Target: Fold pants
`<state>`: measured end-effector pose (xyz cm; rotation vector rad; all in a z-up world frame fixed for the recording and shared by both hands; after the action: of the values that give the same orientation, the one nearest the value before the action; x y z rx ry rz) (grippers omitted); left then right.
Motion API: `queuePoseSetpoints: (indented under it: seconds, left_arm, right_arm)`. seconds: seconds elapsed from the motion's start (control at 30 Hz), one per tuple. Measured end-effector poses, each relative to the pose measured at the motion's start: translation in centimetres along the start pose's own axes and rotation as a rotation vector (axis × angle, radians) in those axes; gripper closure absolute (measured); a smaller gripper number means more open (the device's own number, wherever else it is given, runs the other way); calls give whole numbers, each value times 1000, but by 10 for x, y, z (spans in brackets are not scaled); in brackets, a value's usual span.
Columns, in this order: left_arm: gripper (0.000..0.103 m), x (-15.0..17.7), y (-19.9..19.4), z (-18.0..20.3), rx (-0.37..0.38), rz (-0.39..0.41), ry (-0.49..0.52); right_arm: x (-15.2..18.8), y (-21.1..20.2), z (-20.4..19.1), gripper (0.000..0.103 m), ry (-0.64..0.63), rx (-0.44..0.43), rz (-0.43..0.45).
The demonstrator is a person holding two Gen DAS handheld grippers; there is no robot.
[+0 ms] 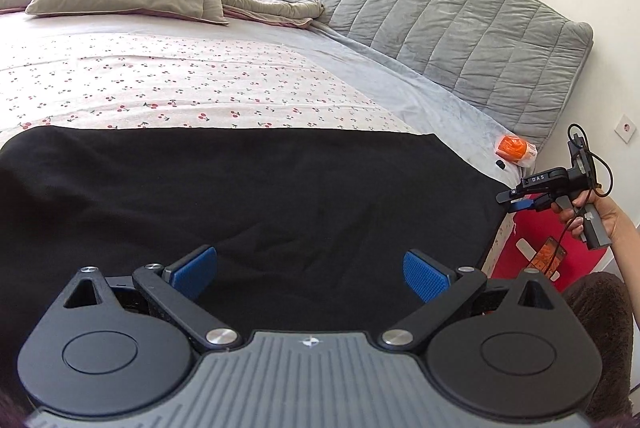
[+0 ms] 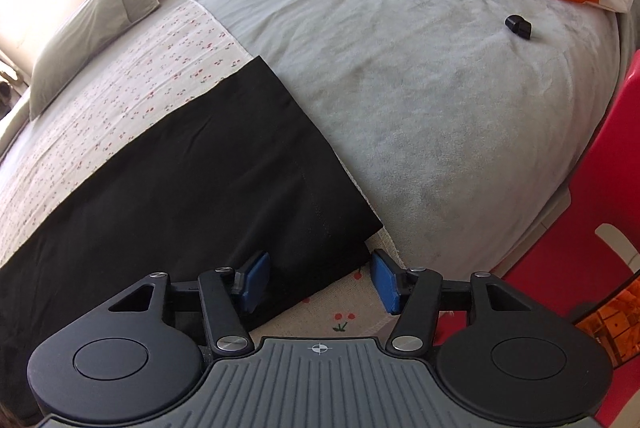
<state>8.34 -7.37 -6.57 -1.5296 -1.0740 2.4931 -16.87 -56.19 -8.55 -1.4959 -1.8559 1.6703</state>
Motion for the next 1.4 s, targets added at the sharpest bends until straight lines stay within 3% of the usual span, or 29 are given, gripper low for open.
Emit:
queuePoseSetpoints:
  seconds: [0.07, 0.13, 0.23, 0.33, 0.43, 0.6, 0.77, 0.93, 1.13, 1.4]
  left_arm:
    - [2, 2, 2, -1, -2, -7, -3]
    - [2, 3, 4, -2, -7, -14, -11]
    - [2, 3, 8, -3, -12, -22, -33]
    - [5, 3, 12, -6, 1, -35, -82]
    - [17, 2, 18, -10, 34, -57, -151]
    - [23, 1, 24, -11, 75, -66, -221]
    - [24, 0, 28, -14, 131, -58, -320]
    - [25, 1, 32, -19, 204, -53, -438]
    - [27, -2, 42, -21, 240, -52, -510]
    - [36, -10, 55, -28, 240, -37, -598]
  right_arm:
    - [-2, 0, -2, 66, -4, 21, 18]
    - [-4, -3, -4, 83, 2, 15, 37]
    - [-7, -11, -18, 88, -36, 13, 88]
    - [-11, -18, -43, 89, -98, 4, 129]
    - [-14, -23, -76, 90, -184, -19, 155]
    - [-8, -24, -145, 90, -359, -75, 167]
    - [21, -13, -217, 90, -534, -159, 138]
    - [74, 5, -279, 90, -705, -262, 59]
    - [130, 17, -320, 90, -871, -301, -15]
    - [158, 2, -346, 90, -932, -445, -82]
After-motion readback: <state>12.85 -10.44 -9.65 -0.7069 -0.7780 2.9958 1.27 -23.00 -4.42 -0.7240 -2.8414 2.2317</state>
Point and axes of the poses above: each gripper's, at about its wrist camera, not at the fingertips, and y roughly the way its jaws point, z to its right, x to its underside, the point moved 6 cm from there along y, roughly the way its jaws point, and after that the axes turned 3 degrees about y, right-handed, at the moved point
